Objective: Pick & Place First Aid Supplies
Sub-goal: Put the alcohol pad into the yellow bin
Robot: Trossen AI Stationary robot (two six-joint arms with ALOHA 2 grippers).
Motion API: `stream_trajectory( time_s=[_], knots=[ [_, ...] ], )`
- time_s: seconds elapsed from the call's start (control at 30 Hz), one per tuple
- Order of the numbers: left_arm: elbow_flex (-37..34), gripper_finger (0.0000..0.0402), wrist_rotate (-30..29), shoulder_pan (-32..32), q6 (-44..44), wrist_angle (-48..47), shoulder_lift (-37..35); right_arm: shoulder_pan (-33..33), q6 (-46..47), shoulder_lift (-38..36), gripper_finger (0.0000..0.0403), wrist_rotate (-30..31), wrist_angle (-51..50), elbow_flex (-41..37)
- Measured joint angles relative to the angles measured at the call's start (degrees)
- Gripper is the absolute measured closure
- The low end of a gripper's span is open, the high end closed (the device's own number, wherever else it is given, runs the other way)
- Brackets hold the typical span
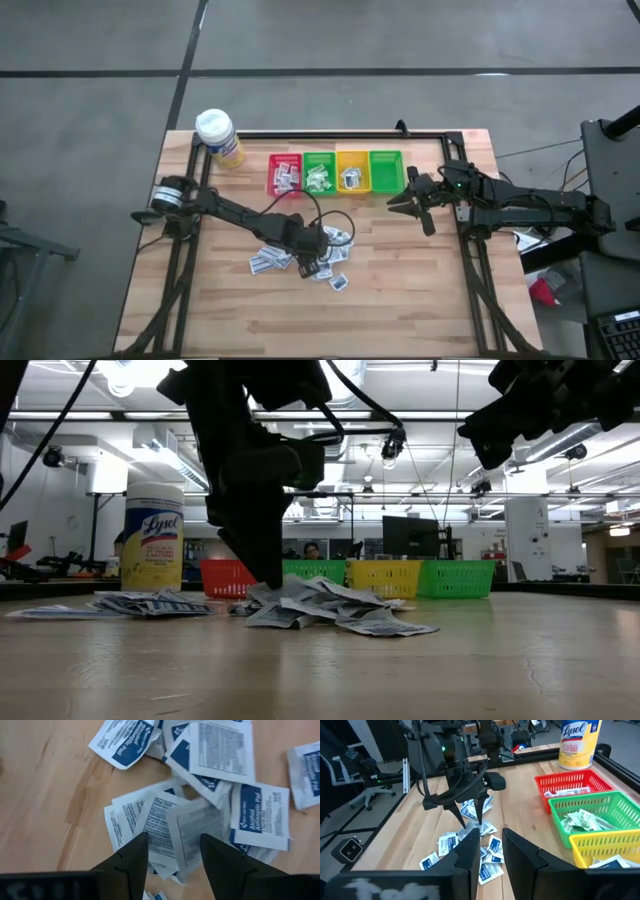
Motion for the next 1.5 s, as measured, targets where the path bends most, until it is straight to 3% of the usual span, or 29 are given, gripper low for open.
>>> stream_trajectory(
  time_s=[0.63, 1.23, 1.5],
  knots=[
    [0.00, 0.0232, 0.14, 0.00, -2.03, 1.09, 0.29, 0.00, -1.15, 0.00, 0.0315, -0.01, 0.06, -0.02],
    [0.00, 0.0321, 1.29, 0.00, -1.33, 1.40, 0.29, 0.00, -1.15, 0.09, 0.0335, -0.01, 0.04, -0.02],
    [-0.22, 0.0373, 2.93, 0.00, -1.31, 1.46, 0.29, 0.00, -1.15, 0.09, 0.0324, -0.01, 0.04, -0.02]
  ],
)
